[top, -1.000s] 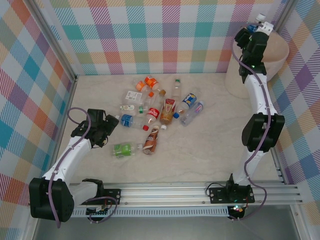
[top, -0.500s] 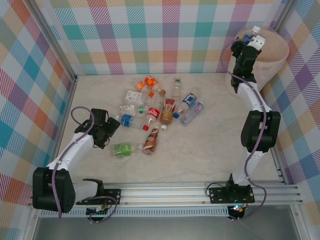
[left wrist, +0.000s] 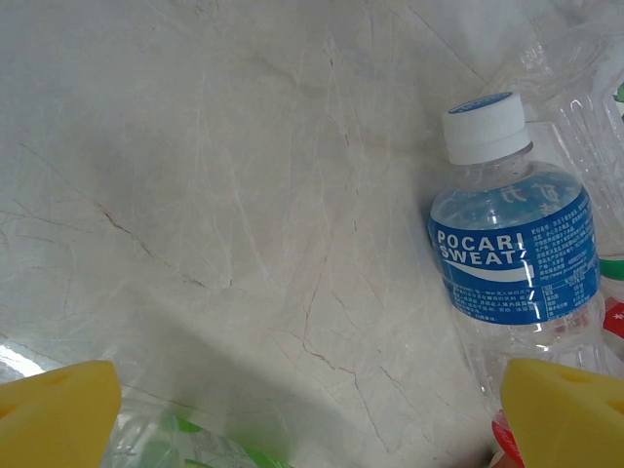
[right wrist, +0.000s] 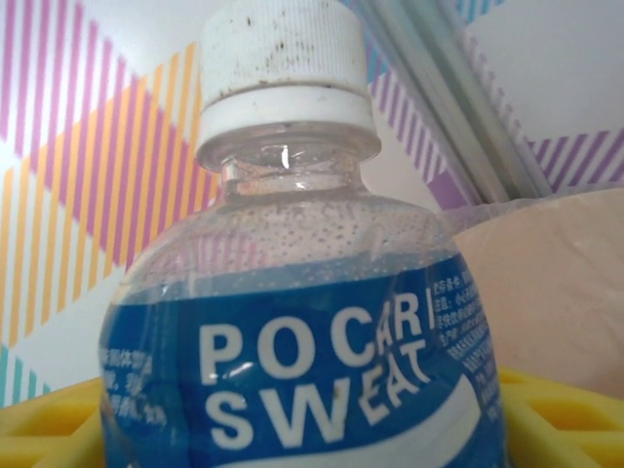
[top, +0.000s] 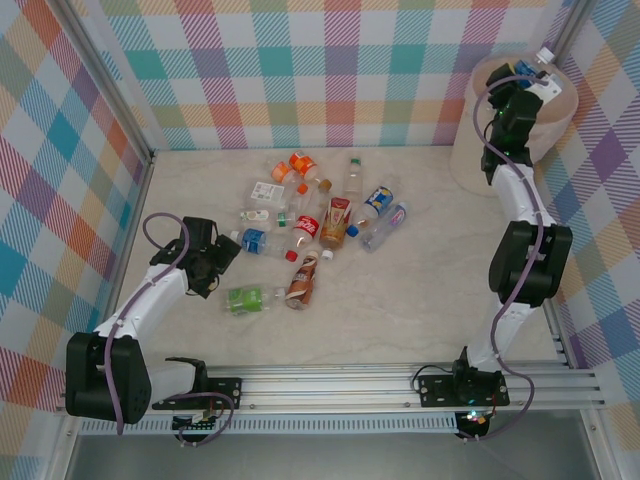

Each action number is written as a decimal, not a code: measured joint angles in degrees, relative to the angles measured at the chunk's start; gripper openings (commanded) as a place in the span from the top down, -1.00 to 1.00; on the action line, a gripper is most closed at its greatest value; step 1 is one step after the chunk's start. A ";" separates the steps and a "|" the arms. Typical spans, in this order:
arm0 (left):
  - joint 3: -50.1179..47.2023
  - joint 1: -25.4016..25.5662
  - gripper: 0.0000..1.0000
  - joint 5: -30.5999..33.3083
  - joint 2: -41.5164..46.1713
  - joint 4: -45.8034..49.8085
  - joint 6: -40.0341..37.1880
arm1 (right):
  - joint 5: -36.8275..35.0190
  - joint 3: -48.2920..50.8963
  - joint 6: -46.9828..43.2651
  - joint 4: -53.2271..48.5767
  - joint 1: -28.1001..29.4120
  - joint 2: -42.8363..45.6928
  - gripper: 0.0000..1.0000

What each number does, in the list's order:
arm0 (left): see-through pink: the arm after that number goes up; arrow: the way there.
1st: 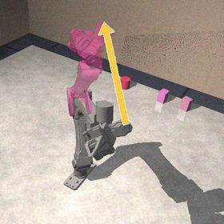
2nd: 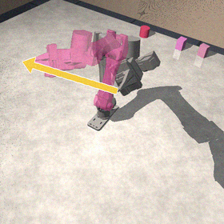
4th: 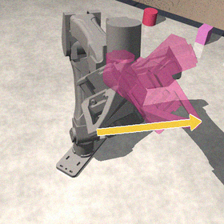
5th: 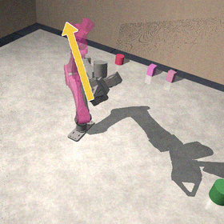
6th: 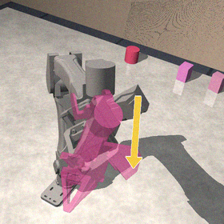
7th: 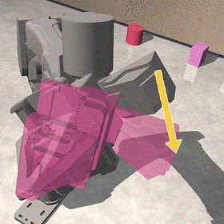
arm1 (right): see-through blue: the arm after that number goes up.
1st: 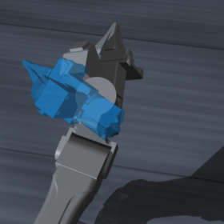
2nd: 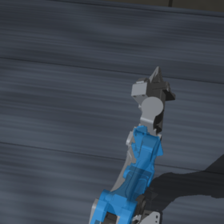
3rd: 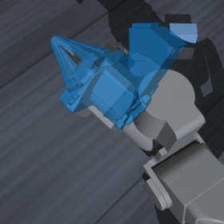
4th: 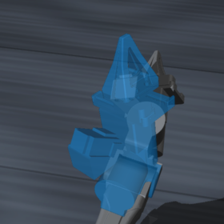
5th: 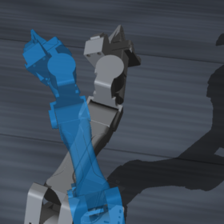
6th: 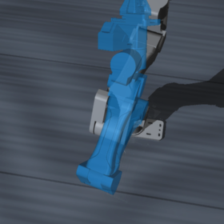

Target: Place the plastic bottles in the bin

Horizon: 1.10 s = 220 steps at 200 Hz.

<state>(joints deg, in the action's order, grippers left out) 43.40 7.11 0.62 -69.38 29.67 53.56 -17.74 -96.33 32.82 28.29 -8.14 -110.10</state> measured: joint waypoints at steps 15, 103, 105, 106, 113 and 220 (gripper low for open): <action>0.00 0.00 -1.00 0.02 0.00 0.00 0.00 | 0.00 0.00 3.54 -0.02 -0.96 -0.24 -0.44; -0.02 0.37 -1.00 -0.02 -2.08 -0.87 -0.02 | 0.61 -13.75 6.97 -18.08 -1.60 -5.29 -0.48; -0.04 0.37 -1.00 -0.02 -2.12 -0.92 -0.02 | 0.52 -14.25 6.75 -18.73 -1.51 -5.40 -0.48; -0.04 0.37 -1.00 0.00 -2.14 -1.05 -0.02 | 0.44 -14.43 6.71 -18.97 -1.49 -5.44 -0.48; -0.09 0.37 -1.00 0.00 -2.25 -1.42 -0.02 | 0.20 -16.02 5.92 -21.07 -1.18 -5.81 -0.48; -0.94 0.70 -1.00 0.02 -2.71 -2.67 -0.44 | 9.64 -26.05 4.52 -36.46 -0.83 -10.10 -0.47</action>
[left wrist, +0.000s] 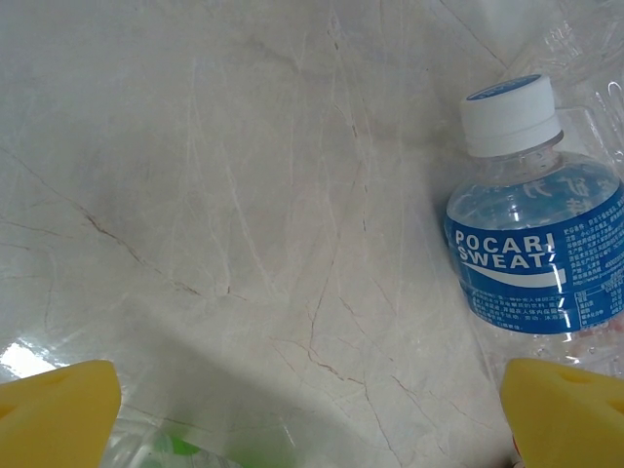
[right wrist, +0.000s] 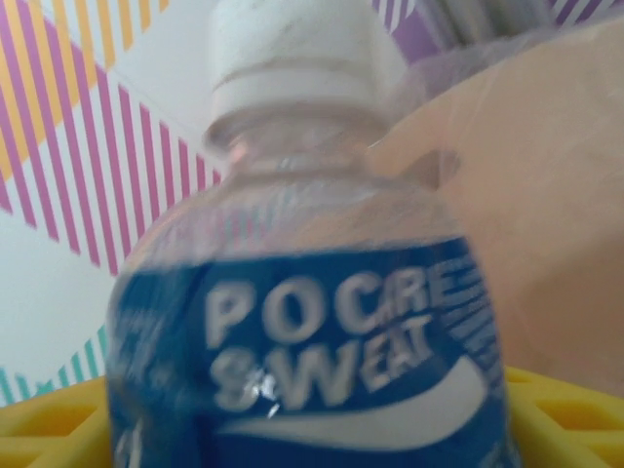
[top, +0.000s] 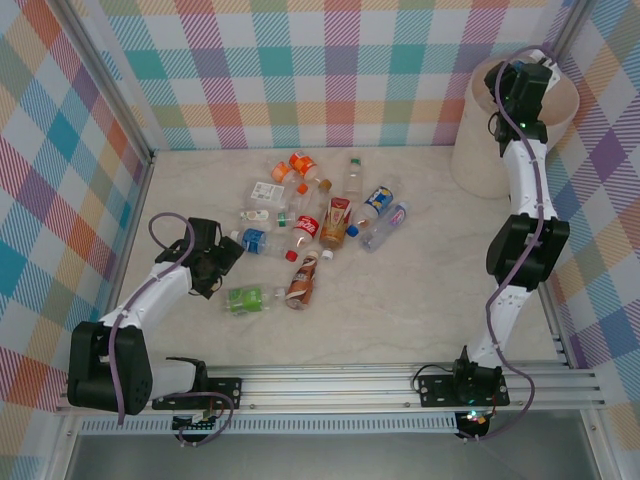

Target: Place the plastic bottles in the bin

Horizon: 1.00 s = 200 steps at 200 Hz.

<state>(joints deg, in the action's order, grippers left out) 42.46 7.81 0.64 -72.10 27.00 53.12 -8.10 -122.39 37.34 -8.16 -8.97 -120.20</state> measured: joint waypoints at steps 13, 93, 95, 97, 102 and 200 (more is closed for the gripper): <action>0.00 0.00 -1.00 0.00 -0.31 -0.02 0.00 | 2.54 -0.04 0.39 -1.16 0.02 -0.04 -0.47; 0.00 0.04 -1.00 -0.04 -1.62 -0.15 -0.02 | 7.10 -8.74 1.75 -13.42 0.07 -2.86 -0.66; 0.00 0.04 -1.00 -0.04 -1.62 -0.15 -0.02 | 7.06 -9.29 1.97 -13.92 0.07 -3.08 -0.68; 0.00 0.04 -1.00 -0.04 -1.62 -0.15 -0.02 | 7.08 -9.64 1.97 -14.21 0.07 -3.26 -0.70; 0.00 0.04 -1.00 -0.04 -1.62 -0.15 -0.02 | 7.06 -10.82 2.47 -15.34 0.07 -3.87 -0.75; 0.00 0.48 -1.00 -0.02 -1.79 -0.15 -0.09 | 14.25 -15.85 1.18 -23.34 -0.02 -5.79 -0.99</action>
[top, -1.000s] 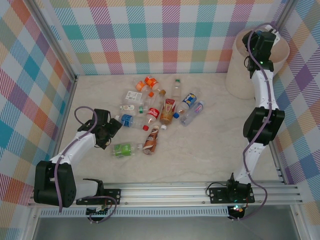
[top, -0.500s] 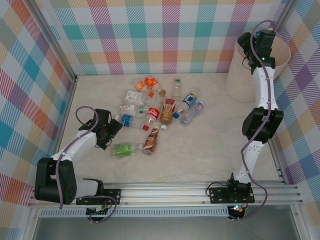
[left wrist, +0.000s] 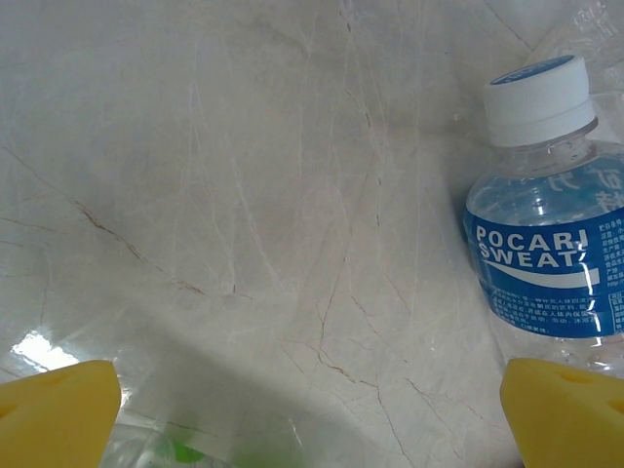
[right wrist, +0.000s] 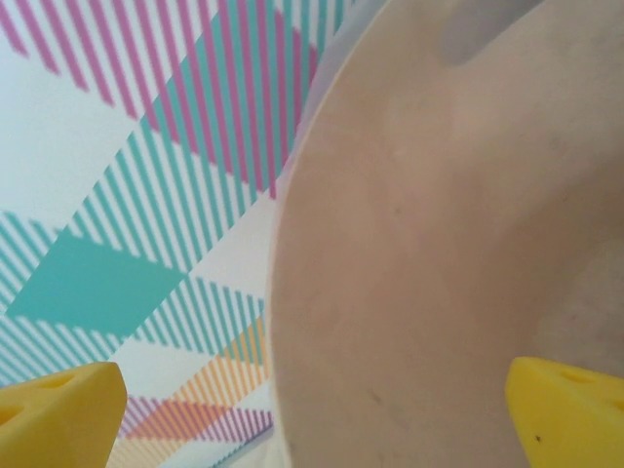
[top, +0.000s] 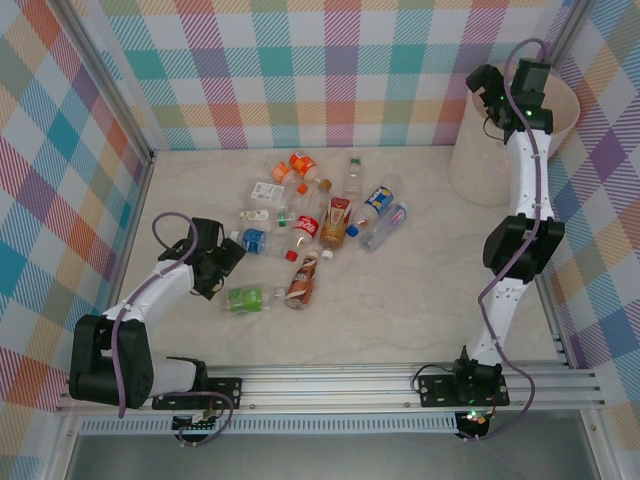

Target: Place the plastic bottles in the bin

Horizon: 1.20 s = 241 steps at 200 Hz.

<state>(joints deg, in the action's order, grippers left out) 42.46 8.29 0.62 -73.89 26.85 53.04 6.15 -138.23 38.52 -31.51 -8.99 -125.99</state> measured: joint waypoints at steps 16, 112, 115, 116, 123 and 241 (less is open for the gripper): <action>0.00 0.00 -1.00 0.02 -0.35 0.00 -0.09 | 3.30 0.00 -0.57 -0.31 -0.07 0.00 -0.99; 0.02 0.20 -1.00 0.44 -0.15 0.87 -0.15 | 16.52 0.00 -3.74 -2.05 -0.20 0.00 -0.99; 0.07 0.20 -1.00 0.48 0.11 1.18 -0.13 | 16.68 0.00 -3.82 -2.10 -0.20 0.02 -0.99; 0.07 0.20 -1.00 0.48 0.17 1.22 -0.13 | 16.72 0.00 -3.87 -2.12 -0.20 0.02 -0.99; 0.13 0.20 -1.00 0.66 0.94 1.95 -0.13 | 16.94 0.00 -4.00 -2.25 -0.20 0.04 -0.99; 3.78 7.87 -1.00 2.84 16.65 21.11 12.35 | 15.15 39.71 -7.72 12.74 -0.11 34.25 -0.99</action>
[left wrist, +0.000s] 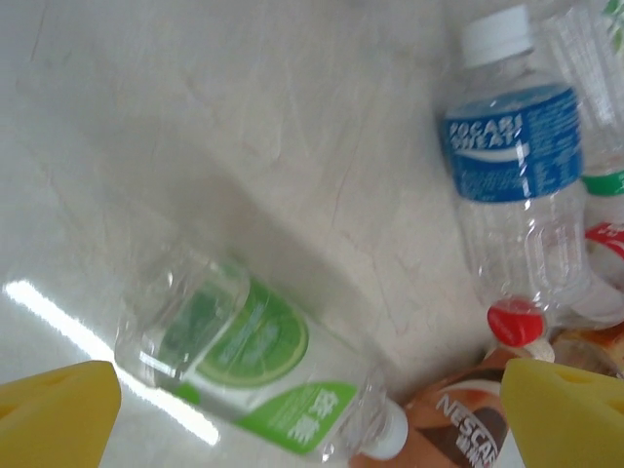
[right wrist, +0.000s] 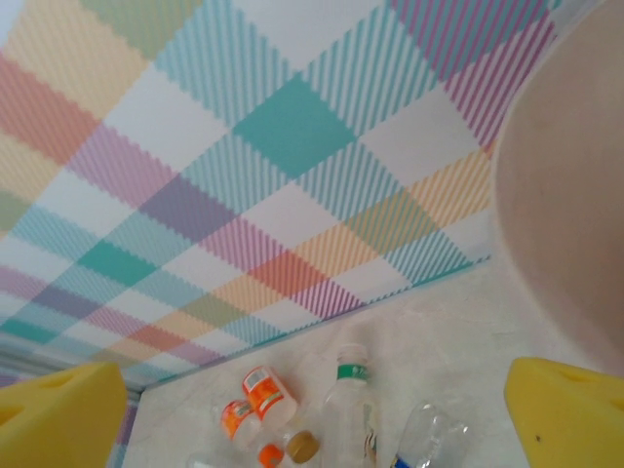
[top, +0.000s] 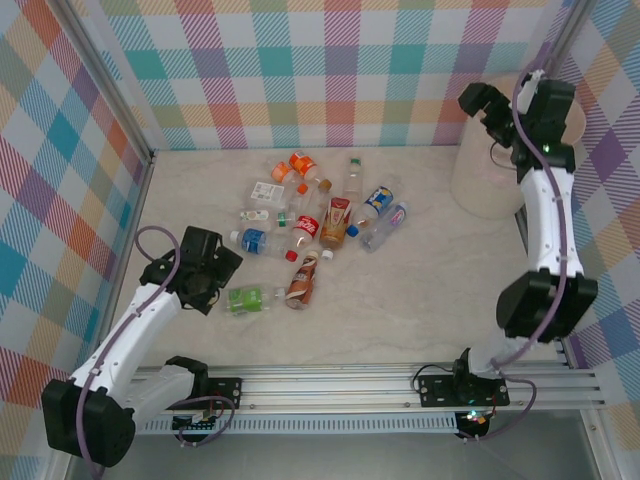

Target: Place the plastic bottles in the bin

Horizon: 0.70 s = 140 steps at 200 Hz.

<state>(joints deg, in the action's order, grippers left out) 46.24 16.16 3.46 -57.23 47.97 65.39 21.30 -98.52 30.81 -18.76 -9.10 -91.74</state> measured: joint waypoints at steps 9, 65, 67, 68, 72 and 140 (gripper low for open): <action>0.00 1.05 -1.00 -0.48 -0.02 1.33 2.56 | 1.16 6.58 0.02 4.11 0.13 4.44 -0.99; -0.57 2.51 -1.00 -1.33 -0.94 5.86 15.91 | 5.01 30.71 -0.83 13.66 1.31 21.42 -0.99; -0.66 2.51 -1.00 -1.36 -0.98 5.79 16.11 | 5.05 31.23 -0.96 13.70 1.36 21.88 -0.99; -0.74 2.51 -1.00 -1.40 -1.05 5.77 16.26 | 5.14 31.56 -1.01 13.70 1.38 22.18 -0.99; -1.01 2.51 -1.00 -1.46 -1.22 5.66 16.83 | 5.20 32.48 -1.16 13.86 1.46 23.02 -0.99; -5.49 2.51 -1.00 -1.84 -3.82 0.42 24.37 | 5.55 42.27 -3.43 14.93 1.70 31.39 -0.99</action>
<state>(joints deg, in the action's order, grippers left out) 40.75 18.68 1.63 -61.06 48.38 89.76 26.85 -56.25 27.38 -3.84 -7.40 -60.36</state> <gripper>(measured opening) 0.997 0.996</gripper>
